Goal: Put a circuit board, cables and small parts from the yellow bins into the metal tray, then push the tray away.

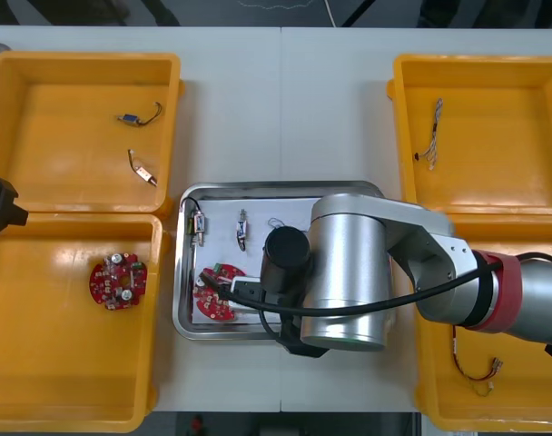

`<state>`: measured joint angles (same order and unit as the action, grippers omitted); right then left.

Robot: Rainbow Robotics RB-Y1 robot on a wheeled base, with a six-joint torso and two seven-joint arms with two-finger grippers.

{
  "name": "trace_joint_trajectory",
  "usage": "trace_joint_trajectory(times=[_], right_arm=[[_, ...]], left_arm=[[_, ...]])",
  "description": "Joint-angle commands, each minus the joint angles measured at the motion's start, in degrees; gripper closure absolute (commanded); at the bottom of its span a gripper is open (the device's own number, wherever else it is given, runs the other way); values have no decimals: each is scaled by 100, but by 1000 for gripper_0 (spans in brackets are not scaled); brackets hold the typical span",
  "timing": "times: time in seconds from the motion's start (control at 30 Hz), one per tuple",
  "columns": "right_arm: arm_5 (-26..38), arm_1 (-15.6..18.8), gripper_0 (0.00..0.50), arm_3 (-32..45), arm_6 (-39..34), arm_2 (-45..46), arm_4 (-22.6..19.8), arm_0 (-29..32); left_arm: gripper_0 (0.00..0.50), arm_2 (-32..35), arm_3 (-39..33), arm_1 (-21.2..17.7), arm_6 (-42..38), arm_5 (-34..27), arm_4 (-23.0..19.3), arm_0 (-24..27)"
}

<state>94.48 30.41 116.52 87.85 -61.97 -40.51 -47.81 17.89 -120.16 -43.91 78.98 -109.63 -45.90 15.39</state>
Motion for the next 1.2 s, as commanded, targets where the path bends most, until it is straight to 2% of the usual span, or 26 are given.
trace_joint_trajectory(times=[0.03,0.33,0.8,1.0,1.03,1.07,1.1,1.13,1.17,1.2], right_arm=[[-97,-272,0,38,110,-298,201,-202],[-123,-466,0,-147,92,-597,386,-202],[-475,-501,0,-534,83,-1037,825,-202],[-475,-571,0,-534,48,-1037,790,-202],[-475,-580,14,-534,40,-1037,790,-202],[-466,-589,76,-525,40,-1037,790,-202],[-466,-597,185,-525,31,-1037,781,-202],[-466,-597,185,-525,31,-1037,781,-202],[-457,-606,364,-534,4,-1037,764,-202],[-457,-606,404,-516,-4,-1037,764,-202]], left_arm=[[0,224,19,-294,-58,-37,-130,307],[0,224,186,-382,-85,-37,-288,333],[0,224,239,-469,-129,-37,-402,325],[0,215,274,-478,-120,-37,-402,316],[0,215,283,-469,-129,-37,-411,316],[0,224,292,-469,-120,-37,-411,316],[0,224,309,-469,-120,-37,-411,316],[0,224,309,-469,-120,-37,-411,316],[0,215,309,-469,-111,-37,-411,307],[0,215,309,-478,-111,-37,-411,307]])
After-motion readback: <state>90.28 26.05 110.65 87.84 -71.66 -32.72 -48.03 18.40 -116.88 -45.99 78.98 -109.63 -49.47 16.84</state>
